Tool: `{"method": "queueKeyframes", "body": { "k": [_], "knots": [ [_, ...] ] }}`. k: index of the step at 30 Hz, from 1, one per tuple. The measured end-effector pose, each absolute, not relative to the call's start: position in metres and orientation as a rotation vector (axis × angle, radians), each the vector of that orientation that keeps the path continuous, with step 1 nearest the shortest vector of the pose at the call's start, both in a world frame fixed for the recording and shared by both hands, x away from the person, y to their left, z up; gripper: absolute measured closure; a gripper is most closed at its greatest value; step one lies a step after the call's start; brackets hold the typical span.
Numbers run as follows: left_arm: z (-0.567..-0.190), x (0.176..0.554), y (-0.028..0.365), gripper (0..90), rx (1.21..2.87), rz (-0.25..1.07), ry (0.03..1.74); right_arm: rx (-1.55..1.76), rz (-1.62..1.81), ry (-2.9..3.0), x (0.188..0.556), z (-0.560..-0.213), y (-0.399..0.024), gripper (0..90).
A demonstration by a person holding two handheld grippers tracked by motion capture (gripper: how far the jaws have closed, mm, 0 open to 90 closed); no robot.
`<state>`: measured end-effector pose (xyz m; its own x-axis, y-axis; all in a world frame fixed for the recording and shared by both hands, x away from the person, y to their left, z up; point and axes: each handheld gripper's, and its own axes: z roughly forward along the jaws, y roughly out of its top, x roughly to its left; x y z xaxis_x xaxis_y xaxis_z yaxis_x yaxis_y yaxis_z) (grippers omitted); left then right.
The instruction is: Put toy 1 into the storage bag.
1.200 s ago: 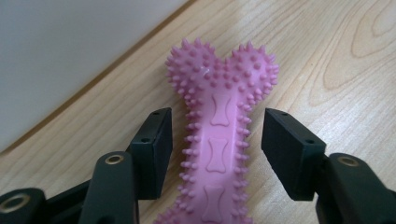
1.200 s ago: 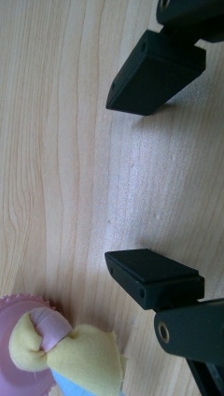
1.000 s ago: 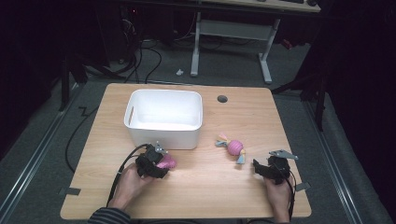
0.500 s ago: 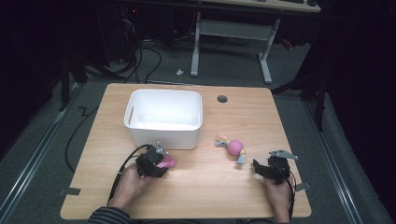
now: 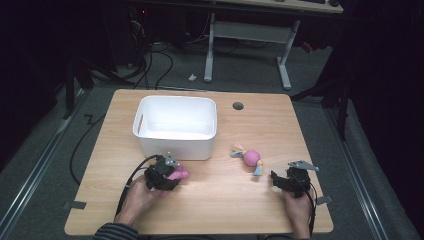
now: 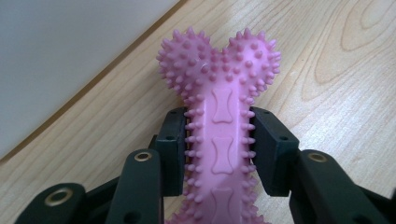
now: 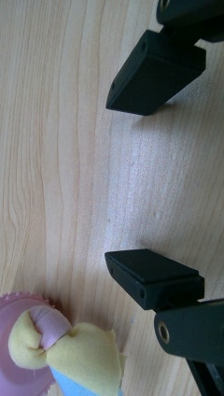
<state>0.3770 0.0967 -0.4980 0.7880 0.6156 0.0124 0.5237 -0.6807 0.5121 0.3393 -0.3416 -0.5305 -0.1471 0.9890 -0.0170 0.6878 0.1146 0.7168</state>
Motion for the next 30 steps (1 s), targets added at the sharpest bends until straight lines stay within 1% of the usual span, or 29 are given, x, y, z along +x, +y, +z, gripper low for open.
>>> {"method": "queueKeyframes", "body": {
  "k": [30],
  "knots": [
    [-0.46,0.366,0.119,59.0,2.365,0.248,0.876,1.621,0.783,1.895,0.339,-0.531,-0.341,22.9]
  ]
}}
